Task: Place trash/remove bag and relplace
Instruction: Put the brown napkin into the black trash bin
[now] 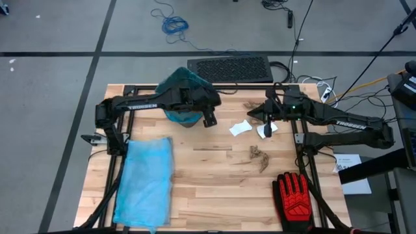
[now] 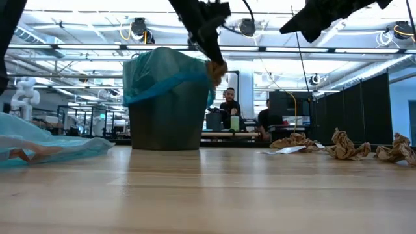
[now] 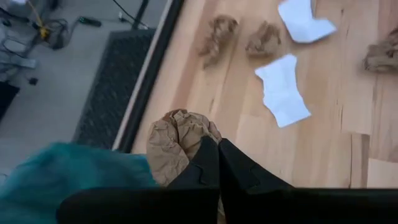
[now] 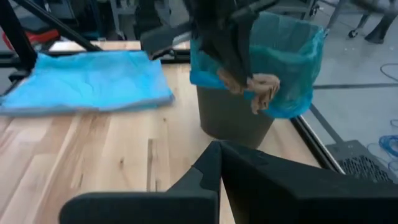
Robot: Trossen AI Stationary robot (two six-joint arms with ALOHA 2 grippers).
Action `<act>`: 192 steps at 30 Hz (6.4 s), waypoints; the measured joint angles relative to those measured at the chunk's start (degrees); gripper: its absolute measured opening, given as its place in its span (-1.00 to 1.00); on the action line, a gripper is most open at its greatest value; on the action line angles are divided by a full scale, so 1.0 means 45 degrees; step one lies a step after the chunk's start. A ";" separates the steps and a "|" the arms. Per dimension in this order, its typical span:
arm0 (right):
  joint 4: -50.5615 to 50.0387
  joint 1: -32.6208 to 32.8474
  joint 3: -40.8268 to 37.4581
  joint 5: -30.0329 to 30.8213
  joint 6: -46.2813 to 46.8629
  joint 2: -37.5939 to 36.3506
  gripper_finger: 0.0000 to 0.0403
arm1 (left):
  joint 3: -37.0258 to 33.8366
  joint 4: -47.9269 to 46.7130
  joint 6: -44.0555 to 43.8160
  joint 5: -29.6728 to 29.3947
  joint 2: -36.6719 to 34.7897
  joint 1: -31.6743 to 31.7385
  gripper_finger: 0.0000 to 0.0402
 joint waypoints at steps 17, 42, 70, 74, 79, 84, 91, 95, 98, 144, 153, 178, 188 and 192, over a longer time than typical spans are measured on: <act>-0.0649 -0.0004 0.0005 0.0028 0.0004 -0.0133 -1.00 | -0.0667 -0.2853 -0.0146 -0.1619 -0.2124 0.2729 -1.00; -0.3348 -0.0092 0.0018 0.0973 0.1782 0.0724 -0.82 | -0.3191 -0.1887 0.0580 0.0112 -0.1894 0.3633 -0.55; -0.1686 -0.5186 0.0019 0.3869 -0.0944 0.8380 0.18 | -0.1787 -0.2101 0.0237 0.0738 -0.3201 0.3551 -0.33; -0.1148 -0.5498 0.0019 0.3077 -0.1355 0.9455 -0.01 | -0.1787 -0.2103 0.0237 0.0762 -0.3201 0.3551 -0.33; -0.0742 -0.5173 0.0019 0.2963 -0.1355 0.9941 -0.64 | -0.1787 -0.2105 0.0254 0.0996 -0.3201 0.3551 -0.33; -0.0562 -0.4492 0.0022 0.2925 -0.1382 0.9286 -0.93 | -0.1787 -0.1892 0.0349 0.0991 -0.3201 0.3551 -0.33; -0.0108 -0.3594 0.0262 0.1932 -0.0621 0.6607 -0.99 | -0.1787 -0.0336 0.1004 0.5028 -0.3259 0.3527 -0.33; 0.1349 -0.2996 0.0287 0.0291 -0.0228 0.4942 -0.99 | -0.1787 0.1110 0.1019 0.7614 -0.3259 0.3517 -0.33; 0.2163 -0.2451 0.0287 -0.0086 0.0291 0.4004 -1.00 | -0.1788 0.1732 0.1008 0.7468 -0.3226 0.3418 -0.33; 0.5715 -0.0112 0.0287 0.0005 0.1433 0.3796 -1.00 | -0.1797 0.5804 0.0677 0.7592 -0.1678 0.0768 -0.33; 0.5735 -0.0112 0.0287 0.0010 0.1554 0.3796 -1.00 | -0.1797 0.5101 0.1542 0.7583 -0.1787 0.0797 -0.33; 0.6035 -0.0389 0.0287 -0.0049 0.2001 0.3796 -1.00 | -0.1792 0.6633 0.2999 0.5971 -0.1576 0.0235 -0.33; 0.6020 -0.0389 0.0287 -0.0039 0.2052 0.3796 -0.99 | -0.1792 0.6885 0.2961 0.3781 -0.1404 0.0131 -0.82; 0.6021 -0.0389 0.0287 0.0034 0.2142 0.3787 -0.90 | -0.1802 0.7314 0.2795 0.3561 -0.1408 0.0136 -0.96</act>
